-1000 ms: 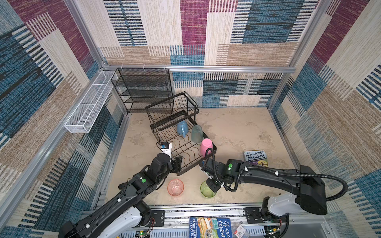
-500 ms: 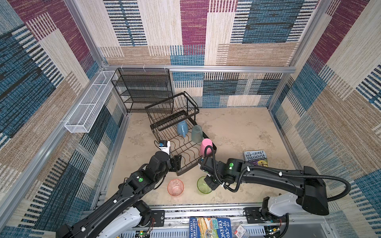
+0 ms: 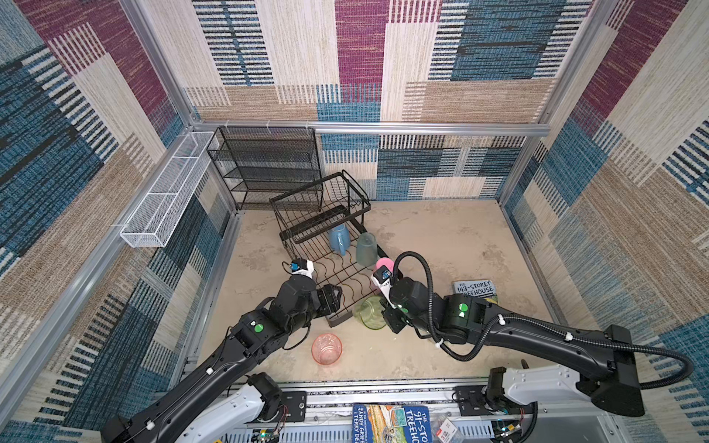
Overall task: Load cups into a dish rack
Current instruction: Pick up the cup from the bottom-center of the table, then place the cup upside down at the dish rack.
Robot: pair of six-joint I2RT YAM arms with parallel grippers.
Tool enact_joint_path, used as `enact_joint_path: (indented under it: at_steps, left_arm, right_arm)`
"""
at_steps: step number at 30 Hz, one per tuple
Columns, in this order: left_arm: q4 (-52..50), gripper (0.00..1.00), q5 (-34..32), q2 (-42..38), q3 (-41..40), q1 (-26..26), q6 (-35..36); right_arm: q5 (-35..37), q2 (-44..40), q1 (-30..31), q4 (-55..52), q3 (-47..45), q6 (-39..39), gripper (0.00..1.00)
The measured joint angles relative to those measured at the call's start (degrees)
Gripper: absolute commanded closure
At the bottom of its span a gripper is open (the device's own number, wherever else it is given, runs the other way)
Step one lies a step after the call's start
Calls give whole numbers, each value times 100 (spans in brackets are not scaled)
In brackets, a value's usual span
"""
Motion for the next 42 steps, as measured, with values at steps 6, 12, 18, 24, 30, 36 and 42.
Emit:
enact_joint_path:
  at_steps: [6, 12, 18, 24, 30, 36, 42]
  left_arm:
    - [-28, 21, 155, -186, -35, 0, -1099]
    - [330, 14, 361, -76, -129, 2, -2258]
    - [809, 10, 590, 105, -133, 2, -3303]
    - [1368, 1, 697, 116, -229, 22, -4124]
    - [2074, 1, 857, 391, -457, 118, -4771]
    - [2868, 1, 1121, 732, -461, 262, -5031]
    - [3392, 1, 1353, 916, -472, 321, -5147]
  right_arm:
    - [382, -195, 0, 1152, -402, -345, 100]
    - [654, -562, -83, 2236, -903, -730, 100]
    - [669, -966, -420, 3250, -1478, -957, 100]
    - [511, -1178, -632, 4050, -1921, -1045, 100]
    - [365, -1187, -748, 4498, -2035, -1130, 100]
    - [190, -1095, -859, 4730, -2087, -1128, 100]
    - [-96, -940, -973, 4741, -2109, -1056, 100]
